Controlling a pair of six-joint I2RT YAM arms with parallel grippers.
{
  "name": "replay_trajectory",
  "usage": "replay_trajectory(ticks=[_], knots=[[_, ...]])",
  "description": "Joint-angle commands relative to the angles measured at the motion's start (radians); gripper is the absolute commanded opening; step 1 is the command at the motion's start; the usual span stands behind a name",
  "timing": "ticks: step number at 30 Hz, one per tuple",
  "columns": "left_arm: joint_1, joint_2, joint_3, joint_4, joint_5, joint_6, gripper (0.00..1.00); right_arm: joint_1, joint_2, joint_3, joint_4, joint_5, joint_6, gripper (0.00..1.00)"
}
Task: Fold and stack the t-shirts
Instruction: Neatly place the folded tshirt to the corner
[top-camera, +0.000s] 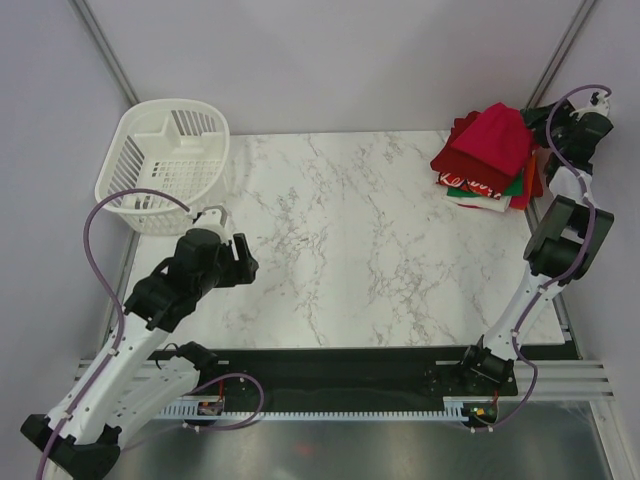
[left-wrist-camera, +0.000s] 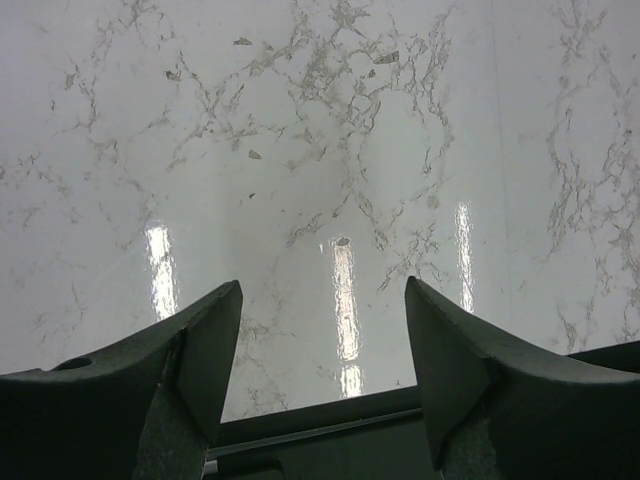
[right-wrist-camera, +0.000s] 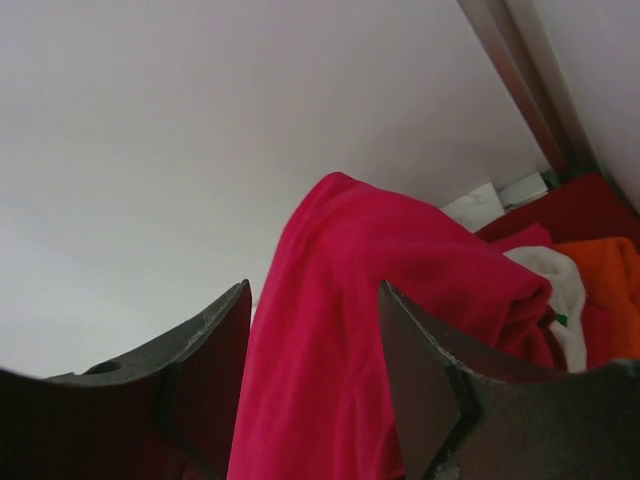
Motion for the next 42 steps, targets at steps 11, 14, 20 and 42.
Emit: replay_trajectory(ticks=[11, 14, 20, 42], knots=[[0.007, 0.038, -0.003, 0.025, -0.005, 0.022, 0.74, 0.013, -0.039, 0.009, -0.266, 0.608, -0.335, 0.59], [0.007, 0.038, -0.003, 0.025, -0.005, 0.024, 0.74, 0.014, -0.03, 0.028, -0.305, 0.695, -0.329, 0.6], [0.007, 0.034, -0.003, 0.024, -0.005, 0.024, 0.74, 0.019, -0.086, 0.103, -0.373, 0.748, -0.335, 0.76], [0.007, -0.032, -0.001, 0.027, -0.005, 0.024, 0.74, 0.03, -0.862, -0.191, -0.505, 0.613, -0.072, 0.94]])
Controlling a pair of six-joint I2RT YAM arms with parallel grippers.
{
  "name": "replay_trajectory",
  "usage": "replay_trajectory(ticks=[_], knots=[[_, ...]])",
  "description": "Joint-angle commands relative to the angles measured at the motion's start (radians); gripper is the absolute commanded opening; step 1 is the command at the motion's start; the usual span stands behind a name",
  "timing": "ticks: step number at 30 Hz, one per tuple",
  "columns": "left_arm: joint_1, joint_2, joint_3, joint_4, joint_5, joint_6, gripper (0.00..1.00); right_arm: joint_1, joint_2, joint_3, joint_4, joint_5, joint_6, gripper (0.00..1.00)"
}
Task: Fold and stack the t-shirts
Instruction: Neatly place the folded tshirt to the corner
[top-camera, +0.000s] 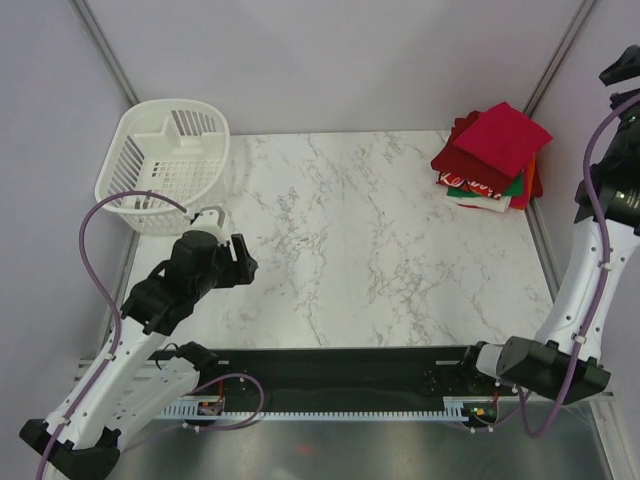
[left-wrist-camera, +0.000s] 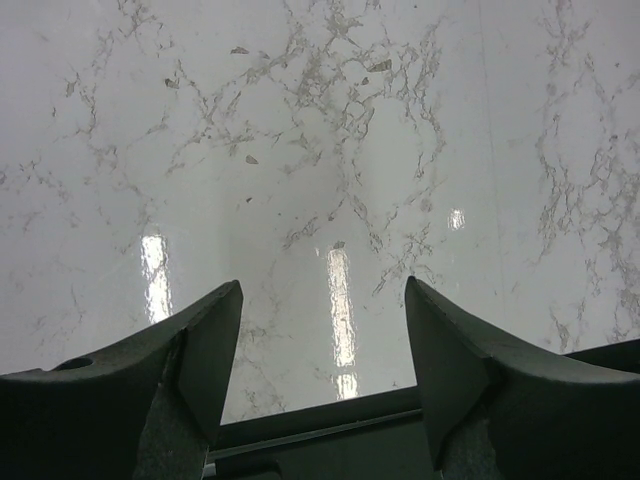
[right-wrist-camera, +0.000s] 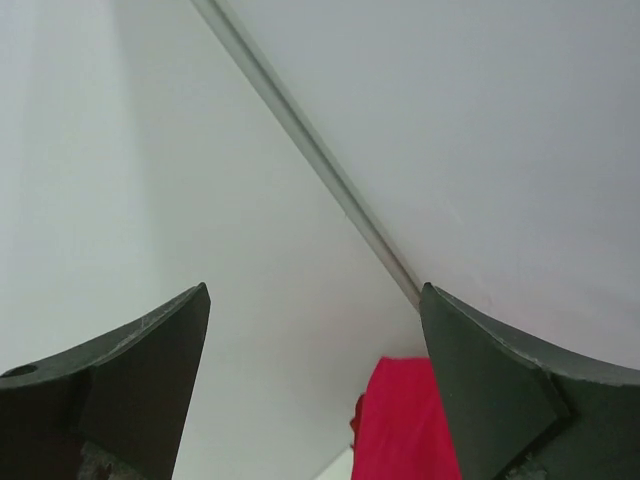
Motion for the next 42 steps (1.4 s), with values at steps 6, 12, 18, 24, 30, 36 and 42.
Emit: replay_trajectory(ticks=[6, 12, 18, 24, 30, 36, 42], knots=[[0.007, -0.013, 0.0, 0.025, -0.001, 0.024, 0.75, 0.011, -0.159, -0.435, -0.156, -0.116, 0.026, 0.95], [0.007, -0.01, 0.0, 0.027, 0.011, 0.027, 0.75, 0.07, -0.305, -0.756, -0.096, -0.361, 0.11, 0.94], [0.005, -0.015, -0.001, 0.025, 0.002, 0.025, 0.75, 0.251, -0.393, -0.817, -0.215, -0.225, 0.02, 0.98], [0.007, -0.01, 0.002, 0.025, -0.004, 0.025, 0.75, 0.316, -0.483, -0.861, -0.276, -0.187, -0.006, 0.98], [0.007, -0.088, 0.012, 0.033, -0.021, 0.03, 0.78, 0.38, -0.6, -0.889, -0.312, -0.102, -0.058, 0.98], [0.005, -0.151, -0.04, 0.229, -0.154, 0.096, 0.84, 0.454, -0.681, -0.929, -0.348, -0.088, -0.058, 0.98], [0.007, -0.205, -0.395, 0.856, -0.274, 0.466, 0.89, 0.505, -0.672, -0.965, -0.346, -0.11, -0.046, 0.98]])
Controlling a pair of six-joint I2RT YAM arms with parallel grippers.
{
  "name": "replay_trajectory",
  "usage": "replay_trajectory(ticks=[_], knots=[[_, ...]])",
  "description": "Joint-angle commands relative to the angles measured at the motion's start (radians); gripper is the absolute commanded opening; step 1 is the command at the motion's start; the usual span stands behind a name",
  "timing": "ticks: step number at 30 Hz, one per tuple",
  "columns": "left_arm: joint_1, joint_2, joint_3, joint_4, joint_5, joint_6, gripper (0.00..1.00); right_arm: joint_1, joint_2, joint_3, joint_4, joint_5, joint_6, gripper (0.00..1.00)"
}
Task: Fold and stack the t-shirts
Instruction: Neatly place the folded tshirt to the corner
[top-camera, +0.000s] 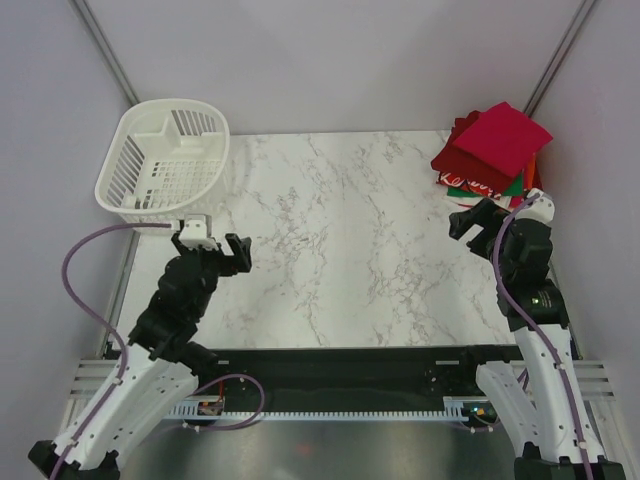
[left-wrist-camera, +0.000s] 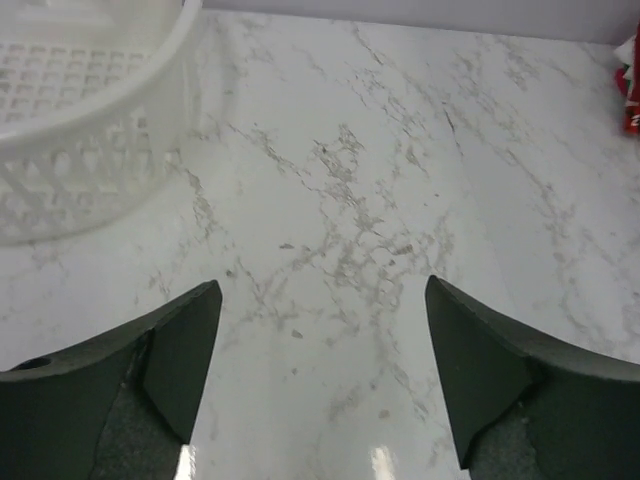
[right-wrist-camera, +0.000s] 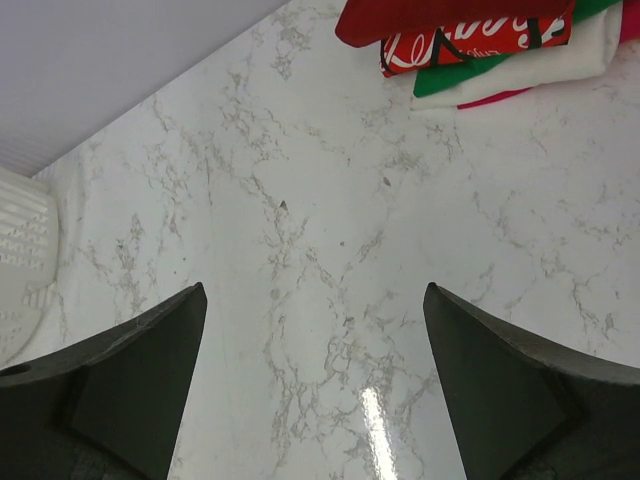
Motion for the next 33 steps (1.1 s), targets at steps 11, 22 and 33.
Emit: replay_trajectory(ticks=[11, 22, 33], knots=[[0.22, 0.541, -0.397, 1.073, 0.02, 0.271, 0.99, 0.039, -0.002, -0.037, 0.001, -0.005, -0.018, 0.98], [0.358, 0.853, -0.382, 1.371, 0.354, 0.393, 1.0, 0.071, -0.027, -0.025, -0.038, 0.033, -0.041, 0.98], [0.429, 0.948, -0.41, 1.497, 0.365, 0.313, 1.0, 0.071, -0.022, -0.066, 0.002, 0.03, -0.022, 0.98]])
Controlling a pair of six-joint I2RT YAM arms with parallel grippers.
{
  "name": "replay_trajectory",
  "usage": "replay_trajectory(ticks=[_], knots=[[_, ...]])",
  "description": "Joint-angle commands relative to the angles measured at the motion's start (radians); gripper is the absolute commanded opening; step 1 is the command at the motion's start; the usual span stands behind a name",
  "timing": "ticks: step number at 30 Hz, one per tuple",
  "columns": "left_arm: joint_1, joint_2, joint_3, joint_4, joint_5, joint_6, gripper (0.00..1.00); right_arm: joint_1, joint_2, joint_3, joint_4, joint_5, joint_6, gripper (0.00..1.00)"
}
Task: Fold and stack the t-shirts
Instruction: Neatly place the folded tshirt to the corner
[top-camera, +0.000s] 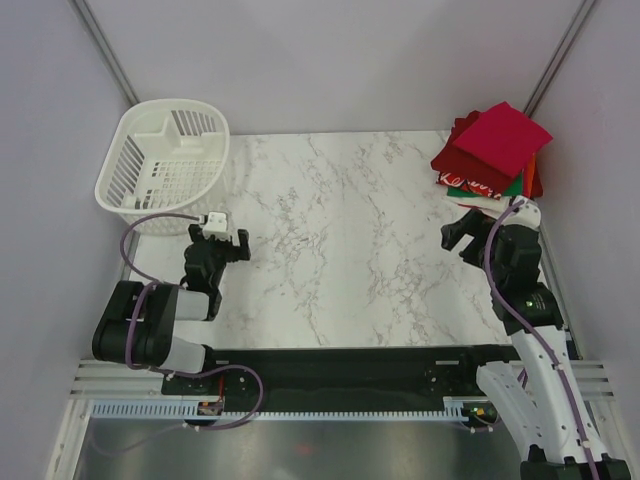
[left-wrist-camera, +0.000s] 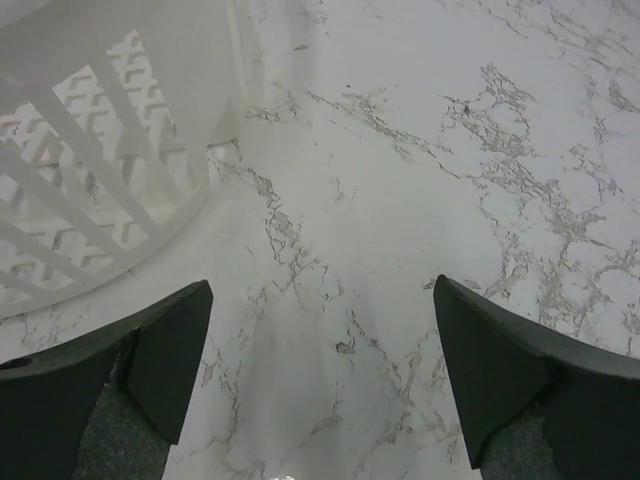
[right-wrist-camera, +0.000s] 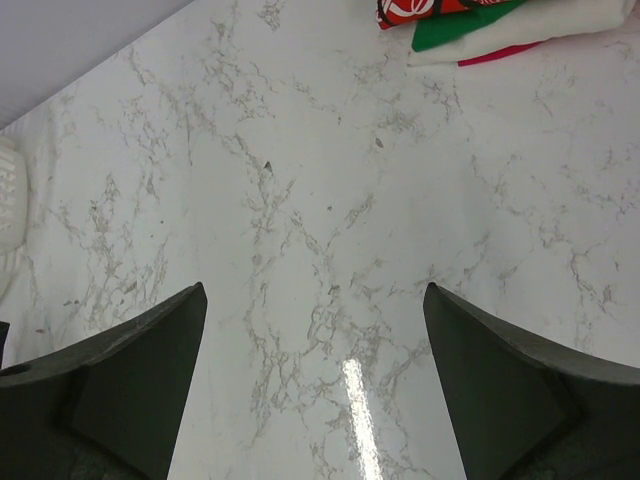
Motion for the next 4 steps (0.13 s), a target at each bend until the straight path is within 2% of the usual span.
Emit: replay_trajectory(ticks=[1, 4], knots=[[0.005, 0.0, 0.001, 0.095, 0.005, -0.03, 1.0, 0.004, -0.002, -0.002, 0.034, 0.023, -0.003, 0.98], [0.005, -0.001, 0.003, 0.093, 0.005, -0.03, 1.0, 0.004, 0.009, 0.005, 0.052, 0.036, -0.037, 0.98]])
